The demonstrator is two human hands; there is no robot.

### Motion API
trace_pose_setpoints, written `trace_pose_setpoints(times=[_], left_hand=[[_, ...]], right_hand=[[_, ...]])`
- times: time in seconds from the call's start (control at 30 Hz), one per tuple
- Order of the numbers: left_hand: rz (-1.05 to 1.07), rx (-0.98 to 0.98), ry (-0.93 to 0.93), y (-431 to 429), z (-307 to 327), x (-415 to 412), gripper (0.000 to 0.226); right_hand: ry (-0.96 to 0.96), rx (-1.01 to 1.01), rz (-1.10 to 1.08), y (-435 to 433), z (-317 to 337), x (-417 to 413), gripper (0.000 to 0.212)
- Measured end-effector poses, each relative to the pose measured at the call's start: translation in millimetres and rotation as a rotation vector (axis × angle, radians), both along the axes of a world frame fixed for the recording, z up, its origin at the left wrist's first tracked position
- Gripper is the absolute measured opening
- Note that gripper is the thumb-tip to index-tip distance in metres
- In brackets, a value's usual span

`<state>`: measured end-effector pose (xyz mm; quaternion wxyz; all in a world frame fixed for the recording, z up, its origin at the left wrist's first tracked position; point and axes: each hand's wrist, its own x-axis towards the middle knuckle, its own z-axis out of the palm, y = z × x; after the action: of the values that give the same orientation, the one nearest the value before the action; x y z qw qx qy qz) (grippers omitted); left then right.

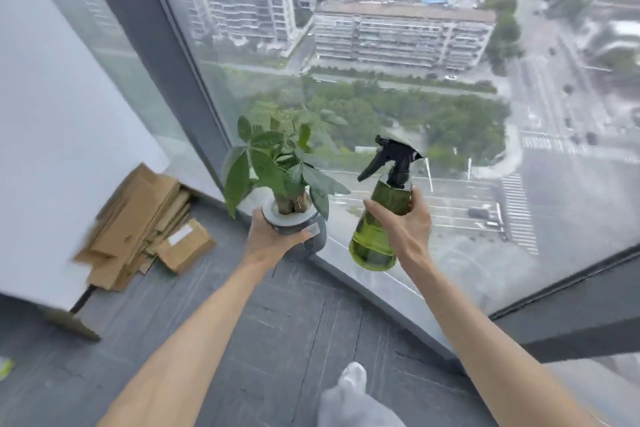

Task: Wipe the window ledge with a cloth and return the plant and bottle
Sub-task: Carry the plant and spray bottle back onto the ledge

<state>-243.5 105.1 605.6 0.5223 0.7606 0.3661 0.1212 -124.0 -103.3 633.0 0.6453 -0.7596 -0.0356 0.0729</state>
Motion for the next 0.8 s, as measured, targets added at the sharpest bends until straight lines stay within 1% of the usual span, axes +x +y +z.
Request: trace_pose_setpoints(times=[0.07, 0.17, 0.2, 0.33, 0.57, 0.73, 0.8], left_hand=[[-0.071, -0.001, -0.019, 18, -5, 31, 0.083], [-0.122, -0.010, -0.039, 38, -18, 69, 0.096], [-0.139, -0.022, -0.041, 41, -17, 80, 0.097], [-0.250, -0.027, -0.026, 53, -24, 114, 0.088], [-0.445, -0.077, -0.017, 83, -52, 146, 0.080], [-0.602, -0.104, -0.012, 110, -86, 151, 0.078], [-0.638, -0.105, -0.019, 113, -101, 153, 0.074]], right_hand=[[0.002, 0.020, -0.057, 14, -11, 15, 0.048], [0.018, 0.011, -0.122, 28, -24, 33, 0.049], [0.025, 0.012, -0.156, 30, -26, 38, 0.049], [0.034, -0.033, -0.260, 38, -29, 51, 0.050], [0.042, -0.101, -0.428, 59, -37, 40, 0.047], [0.077, -0.126, -0.582, 82, -56, 18, 0.048], [0.098, -0.139, -0.615, 86, -68, 10, 0.048]])
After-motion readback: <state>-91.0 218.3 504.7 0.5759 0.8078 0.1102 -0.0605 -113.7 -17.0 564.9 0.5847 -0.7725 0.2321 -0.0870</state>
